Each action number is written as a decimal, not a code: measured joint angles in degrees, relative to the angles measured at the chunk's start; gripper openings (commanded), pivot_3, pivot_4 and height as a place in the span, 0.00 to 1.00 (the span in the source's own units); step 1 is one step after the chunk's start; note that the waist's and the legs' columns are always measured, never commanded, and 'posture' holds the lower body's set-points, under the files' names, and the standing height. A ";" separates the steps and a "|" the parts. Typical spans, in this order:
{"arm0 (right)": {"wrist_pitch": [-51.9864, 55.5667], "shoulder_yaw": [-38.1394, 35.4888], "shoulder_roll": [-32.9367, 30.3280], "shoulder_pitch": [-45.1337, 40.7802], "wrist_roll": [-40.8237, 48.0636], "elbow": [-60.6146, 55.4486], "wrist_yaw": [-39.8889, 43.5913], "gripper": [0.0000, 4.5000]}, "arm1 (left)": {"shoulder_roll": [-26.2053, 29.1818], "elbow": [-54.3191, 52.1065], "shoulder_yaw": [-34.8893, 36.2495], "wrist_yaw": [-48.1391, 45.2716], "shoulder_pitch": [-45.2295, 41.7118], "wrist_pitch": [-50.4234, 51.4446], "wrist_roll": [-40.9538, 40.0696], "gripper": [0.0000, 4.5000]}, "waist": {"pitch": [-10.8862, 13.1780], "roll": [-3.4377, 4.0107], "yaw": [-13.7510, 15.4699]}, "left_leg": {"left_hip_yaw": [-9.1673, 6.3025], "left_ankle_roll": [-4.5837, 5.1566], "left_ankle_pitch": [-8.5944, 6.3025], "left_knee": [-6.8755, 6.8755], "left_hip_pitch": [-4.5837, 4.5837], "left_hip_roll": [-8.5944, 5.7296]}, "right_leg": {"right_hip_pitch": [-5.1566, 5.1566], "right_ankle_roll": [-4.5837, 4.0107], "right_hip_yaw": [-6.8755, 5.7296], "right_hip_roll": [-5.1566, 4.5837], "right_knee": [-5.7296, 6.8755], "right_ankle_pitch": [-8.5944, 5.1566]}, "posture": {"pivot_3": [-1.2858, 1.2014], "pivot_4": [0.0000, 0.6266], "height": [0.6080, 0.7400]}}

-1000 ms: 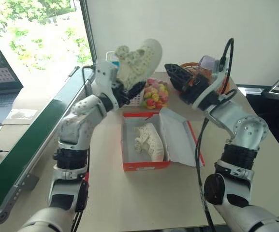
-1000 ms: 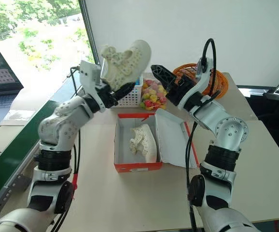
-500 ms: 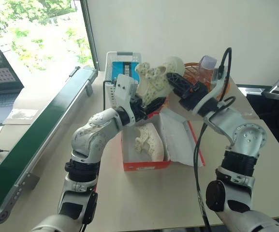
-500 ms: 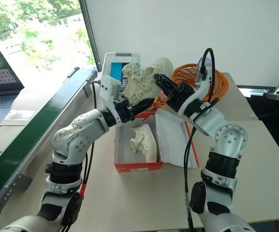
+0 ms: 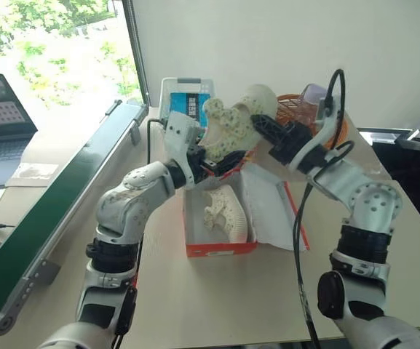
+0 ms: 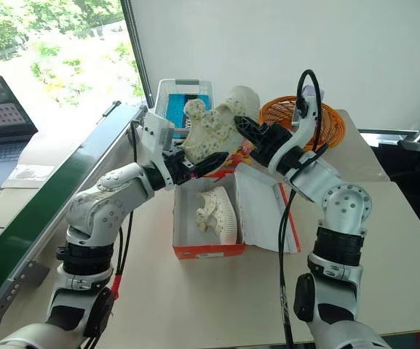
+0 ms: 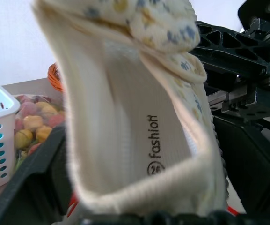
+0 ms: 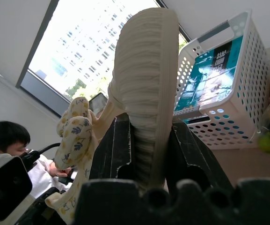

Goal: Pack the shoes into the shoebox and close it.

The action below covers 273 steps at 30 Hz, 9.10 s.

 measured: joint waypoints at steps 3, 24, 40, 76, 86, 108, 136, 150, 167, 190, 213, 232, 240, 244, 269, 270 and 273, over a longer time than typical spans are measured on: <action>-0.10 2.67 -2.95 0.07 -3.61 -0.04 2.53 0.10 | 2.93 1.10 1.09 -0.82 0.02 -0.35 0.31 1.00 | 0.01 0.01 -0.04 | 0.02 0.00 0.00 0.00 0.00 0.00 | -0.01 0.00 0.01 0.00 0.00 0.00 | 0.52 0.24 1.00; 9.54 14.32 -20.50 -6.20 -18.54 -0.63 17.53 0.09 | 14.34 10.31 4.91 -4.12 2.54 -7.11 6.69 1.00 | 0.03 0.03 0.12 | 0.05 0.00 0.00 -0.02 -0.01 0.02 | -0.04 -0.04 0.00 -0.03 -0.03 -0.03 | 0.52 0.24 1.00; 27.91 6.32 1.89 -16.98 -9.82 11.04 11.56 0.09 | 12.67 9.77 3.77 -3.89 7.27 -8.85 9.16 1.00 | 0.03 0.04 0.26 | 0.04 0.01 -0.01 -0.01 -0.09 0.02 | -0.07 -0.03 -0.07 -0.03 0.01 -0.01 | 0.52 0.24 1.00; 6.85 21.44 2.67 -9.05 -31.04 37.94 37.38 0.09 | 39.28 -8.17 3.58 -35.85 18.85 -4.60 -1.76 1.00 | 0.06 0.10 -0.06 | 0.09 -0.01 -0.02 -0.05 -0.08 0.06 | -0.15 -0.09 -0.07 -0.01 -0.01 -0.06 | 0.52 0.24 1.00; -12.68 34.91 1.15 -12.89 -46.20 50.63 46.82 0.09 | 39.51 -9.91 3.67 -35.49 20.53 -4.03 -3.06 1.00 | -0.37 0.20 0.41 | 0.15 -0.55 -0.34 -0.08 1.46 0.03 | 0.96 -0.14 -0.12 -0.23 -0.19 -0.57 | 0.52 0.24 1.00; -35.83 53.98 -5.97 -9.85 -73.89 36.95 52.28 0.09 | 37.20 -10.95 0.36 -33.69 20.61 -5.30 -2.18 1.00 | -1.07 0.43 1.73 | 0.35 -0.54 -0.34 -0.28 1.42 -0.38 | 0.84 -0.03 -0.40 -1.03 -0.23 -0.63 | 0.52 0.24 1.00; 21.23 13.09 -8.33 -9.05 -44.43 -5.92 46.08 0.99 | 36.54 -9.41 -3.16 -37.59 15.70 -5.77 -1.71 1.00 | -0.26 0.52 1.79 | 0.22 0.15 -0.21 -0.33 -0.06 -0.38 | -0.08 0.17 -0.47 -0.79 -0.08 -0.64 | 0.52 0.24 1.00; 35.70 -18.16 -32.06 36.61 -23.64 -35.40 45.54 0.00 | 28.89 7.67 -12.55 -44.49 1.28 -14.44 6.08 1.00 | -0.16 0.37 1.39 | 0.14 0.31 -0.30 -0.07 -0.05 -0.48 | 0.05 0.36 -0.31 -0.77 -0.10 -0.63 | 0.52 0.24 1.00; 10.88 -5.29 -6.01 48.31 -33.35 -19.68 25.90 0.00 | 28.76 10.16 -12.03 -46.17 -2.53 -13.73 8.34 1.00 | -0.05 0.28 0.15 | 0.06 0.32 -0.30 -0.03 0.62 -0.57 | 0.67 0.26 -0.17 -0.76 -0.12 -0.98 | 0.52 0.24 1.00; -20.76 -18.99 7.21 32.42 -16.29 18.50 32.34 0.00 | 32.43 6.96 -10.89 -45.74 -0.30 -13.18 10.44 1.00 | -0.01 0.24 -0.34 | 0.12 0.28 -0.28 -0.08 0.91 -0.45 | 0.85 0.35 -0.05 -0.65 -0.06 -0.77 | 0.52 0.24 1.00; -3.42 0.83 -10.67 18.53 9.64 -13.23 20.80 0.00 | 34.29 7.68 -11.52 -41.77 2.43 -17.83 17.51 1.00 | 0.16 0.49 0.03 | 0.09 0.30 -0.28 -0.12 0.76 -0.48 | 0.72 0.11 -0.08 -0.64 -0.04 -0.92 | 0.52 0.24 1.00; -8.36 34.05 -9.40 2.44 -22.34 5.20 39.20 0.00 | 32.45 5.88 -8.29 -32.59 4.50 -19.74 19.91 1.00 | 0.16 0.48 0.14 | 0.12 0.33 -0.29 -0.09 0.56 -0.49 | 0.58 0.33 -0.13 -0.64 -0.06 -0.56 | 0.52 0.24 1.00; -14.85 42.26 -8.76 0.88 -38.64 11.59 42.80 0.00 | 32.97 2.92 -8.08 -32.76 7.54 -17.34 19.25 1.00 | 0.16 0.48 0.15 | 0.14 0.32 -0.29 -0.05 0.50 -0.48 | 0.50 0.32 -0.13 -0.64 0.00 -0.56 | 0.52 0.24 1.00; -19.22 45.04 -10.06 -0.02 -45.28 11.20 44.39 0.00 | 33.32 1.61 -8.08 -33.46 8.04 -16.32 19.06 1.00 | 0.16 0.49 0.20 | 0.15 0.32 -0.29 -0.05 0.52 -0.48 | 0.51 0.33 -0.14 -0.64 0.00 -0.56 | 0.52 0.24 1.00; -20.83 0.38 -31.61 37.35 -39.27 -20.94 48.33 0.99 | 16.41 -7.38 2.22 -18.45 22.66 -15.26 10.85 1.00 | 0.20 0.44 1.40 | 0.11 0.31 -0.30 0.01 0.78 -0.48 | 0.82 0.37 -0.13 -0.65 -0.03 -0.58 | 0.52 0.24 1.00; -20.70 -0.81 -30.46 38.37 -38.73 -21.31 47.24 0.99 | 16.02 -7.26 2.04 -17.30 23.57 -15.97 11.48 1.00 | 0.21 0.42 1.25 | 0.11 0.31 -0.30 0.04 0.83 -0.47 | 0.85 0.60 -0.13 -0.64 -0.03 -0.71 | 0.52 0.24 1.00; -18.13 -6.67 -21.79 41.23 -35.68 -19.73 39.48 0.99 | 14.59 -5.57 1.14 -12.06 26.53 -21.12 16.98 1.00 | 0.16 0.39 1.36 | 0.07 0.22 -0.29 0.07 1.04 -0.50 | 1.06 0.34 -0.10 -0.64 -0.06 -0.81 | 0.52 0.24 1.00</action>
